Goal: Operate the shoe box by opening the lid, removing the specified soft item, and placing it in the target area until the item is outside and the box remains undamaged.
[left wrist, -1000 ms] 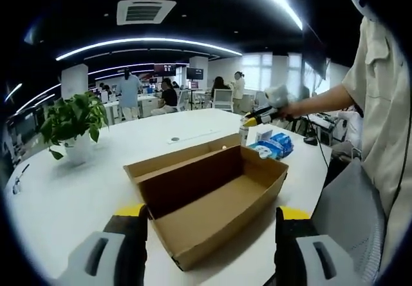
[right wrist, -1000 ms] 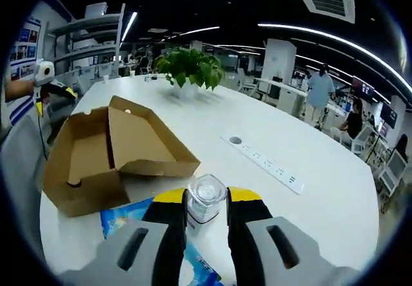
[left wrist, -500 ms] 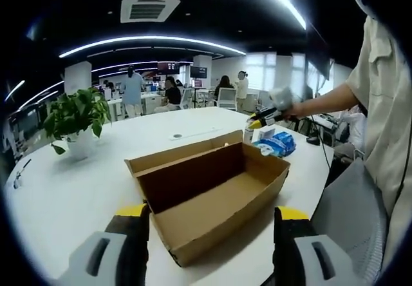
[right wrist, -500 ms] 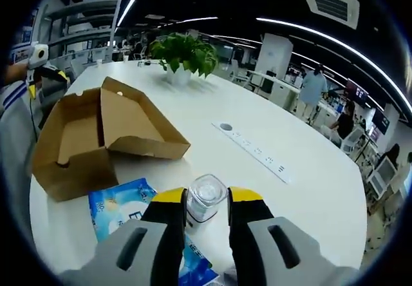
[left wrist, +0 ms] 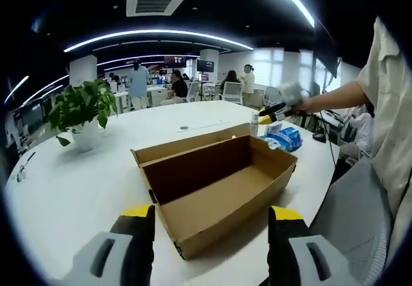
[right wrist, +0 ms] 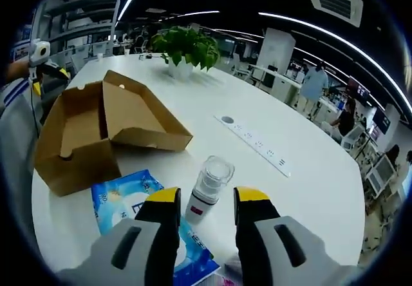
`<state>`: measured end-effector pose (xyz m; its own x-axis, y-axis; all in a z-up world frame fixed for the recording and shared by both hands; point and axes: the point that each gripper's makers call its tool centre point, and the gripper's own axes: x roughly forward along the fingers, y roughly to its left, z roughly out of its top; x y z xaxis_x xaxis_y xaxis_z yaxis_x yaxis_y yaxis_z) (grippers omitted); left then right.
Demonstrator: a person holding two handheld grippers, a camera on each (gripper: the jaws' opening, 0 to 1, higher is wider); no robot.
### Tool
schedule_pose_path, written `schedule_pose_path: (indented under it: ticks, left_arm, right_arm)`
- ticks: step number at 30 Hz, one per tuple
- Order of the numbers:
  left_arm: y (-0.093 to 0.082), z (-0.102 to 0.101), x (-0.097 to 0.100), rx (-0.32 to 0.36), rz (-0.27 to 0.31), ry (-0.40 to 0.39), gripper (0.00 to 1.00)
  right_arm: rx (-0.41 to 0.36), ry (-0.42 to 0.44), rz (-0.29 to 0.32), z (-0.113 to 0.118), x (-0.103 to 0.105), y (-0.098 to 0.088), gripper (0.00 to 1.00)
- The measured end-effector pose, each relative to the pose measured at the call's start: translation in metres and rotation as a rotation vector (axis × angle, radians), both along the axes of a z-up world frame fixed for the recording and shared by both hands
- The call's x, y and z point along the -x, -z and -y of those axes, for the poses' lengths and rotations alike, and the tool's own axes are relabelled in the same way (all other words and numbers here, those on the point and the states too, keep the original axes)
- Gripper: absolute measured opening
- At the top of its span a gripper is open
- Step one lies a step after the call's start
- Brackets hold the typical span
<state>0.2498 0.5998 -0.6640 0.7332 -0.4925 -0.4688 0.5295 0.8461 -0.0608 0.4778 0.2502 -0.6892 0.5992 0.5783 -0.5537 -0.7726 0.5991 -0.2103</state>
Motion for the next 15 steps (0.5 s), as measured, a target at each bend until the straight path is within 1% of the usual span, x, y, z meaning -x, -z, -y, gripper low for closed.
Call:
schedule_pose_path:
  ticks: [3, 6, 9, 15]
  left_arm:
    - [0.000, -0.001, 0.000, -0.012, -0.003, -0.005, 0.73]
    - [0.001, -0.002, 0.000, -0.021, -0.006, -0.008, 0.72]
    - [0.000, -0.002, -0.002, -0.024, -0.004, -0.010, 0.72]
    - [-0.002, -0.002, -0.004, -0.035, 0.002, -0.016, 0.71]
  right_arm:
    - [-0.005, 0.007, 0.000, 0.003, -0.001, -0.002, 0.32]
    - [-0.005, 0.011, 0.002, 0.002, 0.004, -0.007, 0.34]
    - [-0.009, 0.018, 0.003, 0.005, 0.003, -0.009, 0.36]
    - [-0.013, 0.029, 0.018, 0.005, 0.009, -0.023, 0.39]
